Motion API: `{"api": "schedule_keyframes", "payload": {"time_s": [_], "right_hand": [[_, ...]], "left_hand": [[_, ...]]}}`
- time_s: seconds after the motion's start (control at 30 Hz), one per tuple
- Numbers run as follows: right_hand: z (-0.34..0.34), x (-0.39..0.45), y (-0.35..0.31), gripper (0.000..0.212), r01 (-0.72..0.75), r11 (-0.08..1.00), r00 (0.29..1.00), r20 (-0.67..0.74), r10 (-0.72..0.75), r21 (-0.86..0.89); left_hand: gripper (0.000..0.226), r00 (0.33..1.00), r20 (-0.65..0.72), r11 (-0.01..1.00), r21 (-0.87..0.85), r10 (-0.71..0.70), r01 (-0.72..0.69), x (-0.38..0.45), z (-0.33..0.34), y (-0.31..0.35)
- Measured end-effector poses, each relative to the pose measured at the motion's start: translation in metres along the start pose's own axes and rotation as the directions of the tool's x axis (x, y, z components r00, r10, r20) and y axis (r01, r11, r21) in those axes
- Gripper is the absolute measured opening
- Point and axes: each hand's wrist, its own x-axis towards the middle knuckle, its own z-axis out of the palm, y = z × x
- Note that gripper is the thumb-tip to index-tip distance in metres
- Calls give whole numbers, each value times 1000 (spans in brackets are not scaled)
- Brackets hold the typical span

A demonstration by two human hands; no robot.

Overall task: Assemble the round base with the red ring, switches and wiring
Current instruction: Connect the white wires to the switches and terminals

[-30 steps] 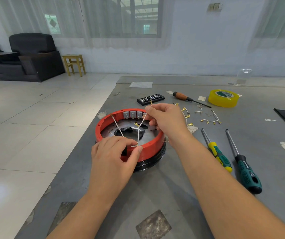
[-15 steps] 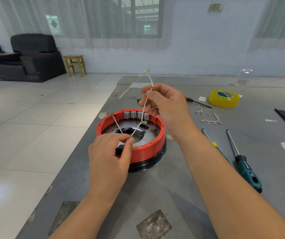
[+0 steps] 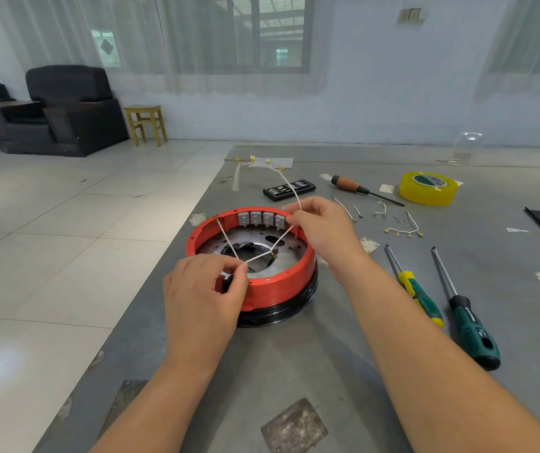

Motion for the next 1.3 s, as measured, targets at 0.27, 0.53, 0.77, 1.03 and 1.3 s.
{"api": "schedule_keyframes", "payload": {"time_s": [0.27,0.53,0.77,1.03,1.3], "right_hand": [[-1,3,16,19,6,983,1000,-17,-9,-186],[0,2,28,28,93,932,995,2,-99,-350],[4,-21,21,31,521,770,846,102,-524,-367],[13,-54,20,15,689,550,702,245,-669,-472],[18,-49,25,8,648,614,749,230,-622,-450]], "left_hand": [[10,999,5,999,-4,-46,46,0,5,4],[9,991,27,985,-107,-131,134,1,5,4],[12,980,37,960,-198,-193,197,1,4,6],[14,982,31,962,-196,-188,191,1,3,7],[10,985,39,963,-210,-167,171,0,-2,8]]}}
